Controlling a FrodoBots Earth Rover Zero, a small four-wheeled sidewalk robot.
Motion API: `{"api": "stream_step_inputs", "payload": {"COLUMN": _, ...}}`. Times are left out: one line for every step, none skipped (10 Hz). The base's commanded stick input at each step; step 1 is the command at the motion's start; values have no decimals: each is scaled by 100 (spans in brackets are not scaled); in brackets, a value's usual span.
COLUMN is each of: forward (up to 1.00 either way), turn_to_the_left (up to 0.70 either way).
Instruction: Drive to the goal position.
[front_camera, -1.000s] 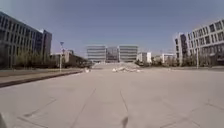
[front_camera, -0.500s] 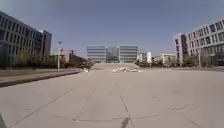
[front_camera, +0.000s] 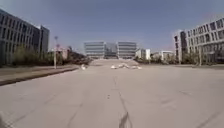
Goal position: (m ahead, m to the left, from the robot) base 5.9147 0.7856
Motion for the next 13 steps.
{"api": "stream_step_inputs", "payload": {"forward": 100, "turn_to_the_left": 1}}
{"api": "stream_step_inputs", "payload": {"forward": 100, "turn_to_the_left": 1}}
{"api": "stream_step_inputs", "payload": {"forward": 100, "turn_to_the_left": 1}}
{"api": "stream_step_inputs", "payload": {"forward": 100, "turn_to_the_left": 1}}
{"api": "stream_step_inputs", "payload": {"forward": 100, "turn_to_the_left": 31}}
{"api": "stream_step_inputs", "payload": {"forward": 100, "turn_to_the_left": 41}}
{"api": "stream_step_inputs", "payload": {"forward": 100, "turn_to_the_left": 30}}
{"api": "stream_step_inputs", "payload": {"forward": 100, "turn_to_the_left": 17}}
{"api": "stream_step_inputs", "payload": {"forward": 100, "turn_to_the_left": 4}}
{"api": "stream_step_inputs", "payload": {"forward": 100, "turn_to_the_left": 1}}
{"api": "stream_step_inputs", "payload": {"forward": 100, "turn_to_the_left": 1}}
{"api": "stream_step_inputs", "payload": {"forward": 100, "turn_to_the_left": 1}}
{"api": "stream_step_inputs", "payload": {"forward": 100, "turn_to_the_left": 1}}
